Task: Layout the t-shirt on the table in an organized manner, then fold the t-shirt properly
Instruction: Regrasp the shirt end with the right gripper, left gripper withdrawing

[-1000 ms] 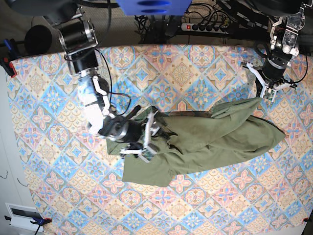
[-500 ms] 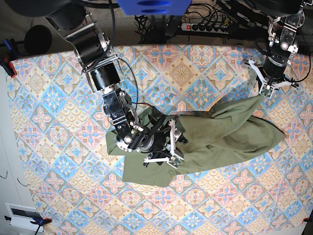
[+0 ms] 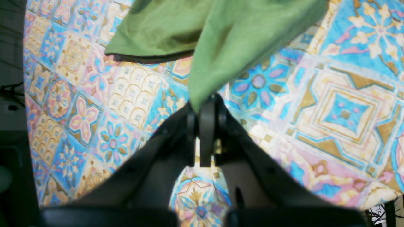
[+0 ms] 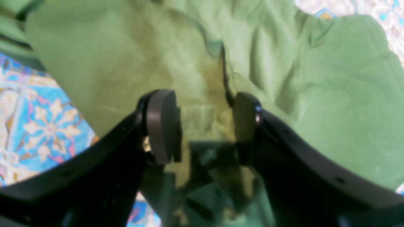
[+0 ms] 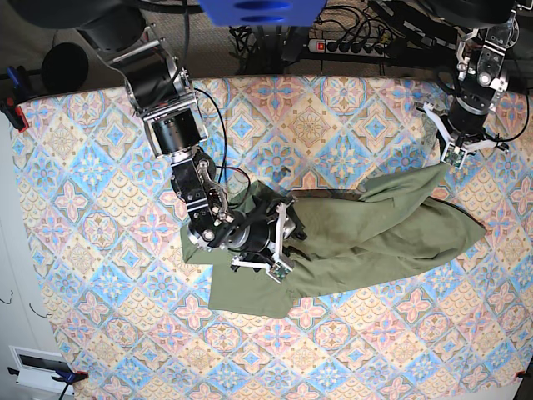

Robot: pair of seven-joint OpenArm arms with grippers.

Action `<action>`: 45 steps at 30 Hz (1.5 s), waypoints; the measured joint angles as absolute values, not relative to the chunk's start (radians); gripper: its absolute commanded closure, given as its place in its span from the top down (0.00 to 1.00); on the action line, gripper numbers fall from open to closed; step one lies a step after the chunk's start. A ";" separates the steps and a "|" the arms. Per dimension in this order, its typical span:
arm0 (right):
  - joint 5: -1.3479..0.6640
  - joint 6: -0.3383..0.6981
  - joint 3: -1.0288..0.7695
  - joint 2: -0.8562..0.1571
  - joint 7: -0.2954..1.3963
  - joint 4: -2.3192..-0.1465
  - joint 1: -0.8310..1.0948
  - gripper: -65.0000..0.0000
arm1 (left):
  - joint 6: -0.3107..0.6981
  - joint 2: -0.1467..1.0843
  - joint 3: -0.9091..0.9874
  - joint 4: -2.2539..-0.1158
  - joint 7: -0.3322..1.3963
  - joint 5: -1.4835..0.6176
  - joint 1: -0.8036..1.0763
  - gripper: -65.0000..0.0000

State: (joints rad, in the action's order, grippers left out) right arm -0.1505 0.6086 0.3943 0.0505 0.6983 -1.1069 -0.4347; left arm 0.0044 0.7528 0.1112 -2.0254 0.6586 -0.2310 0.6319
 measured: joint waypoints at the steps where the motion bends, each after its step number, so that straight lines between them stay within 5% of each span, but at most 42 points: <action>1: -0.151 0.608 0.380 0.051 0.694 -1.107 -0.437 0.44 | 0.004 0.753 0.111 -2.025 0.659 -0.231 0.632 0.00; 30: -0.146 0.604 0.329 0.047 0.629 -0.982 -0.440 0.44 | 0.004 0.751 0.111 -2.025 0.658 -0.231 0.629 0.00; 37: -0.147 0.605 0.329 0.047 0.700 -0.981 -0.440 0.09 | 0.004 0.751 0.111 -2.025 0.623 -0.231 0.629 0.00; 45: -0.155 0.611 0.222 0.056 0.839 -1.079 -0.405 0.05 | 0.014 0.751 0.142 -2.024 0.585 -0.228 0.579 0.00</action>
